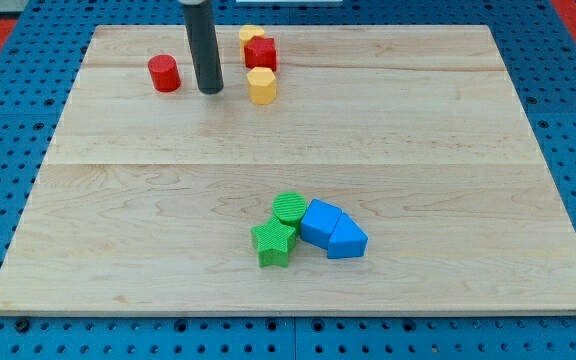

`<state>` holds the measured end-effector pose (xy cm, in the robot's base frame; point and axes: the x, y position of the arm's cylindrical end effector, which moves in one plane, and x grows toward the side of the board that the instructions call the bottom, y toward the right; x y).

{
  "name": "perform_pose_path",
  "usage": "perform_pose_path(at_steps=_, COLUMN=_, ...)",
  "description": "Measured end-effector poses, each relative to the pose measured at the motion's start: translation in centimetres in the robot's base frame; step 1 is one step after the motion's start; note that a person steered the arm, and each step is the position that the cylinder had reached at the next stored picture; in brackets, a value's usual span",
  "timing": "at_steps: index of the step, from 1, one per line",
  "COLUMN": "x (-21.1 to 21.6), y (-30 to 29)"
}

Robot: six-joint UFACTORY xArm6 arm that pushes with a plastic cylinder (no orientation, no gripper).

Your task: Place the yellow hexagon at the bottom of the red star

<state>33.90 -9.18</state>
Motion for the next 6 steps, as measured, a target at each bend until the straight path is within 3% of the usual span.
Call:
perform_pose_path(at_steps=1, x=2.8, y=5.9)
perform_pose_path(at_steps=2, x=-0.2, y=6.9)
perform_pose_path(at_steps=4, x=1.8, y=4.0)
perform_pose_path(at_steps=6, x=-0.7, y=4.2)
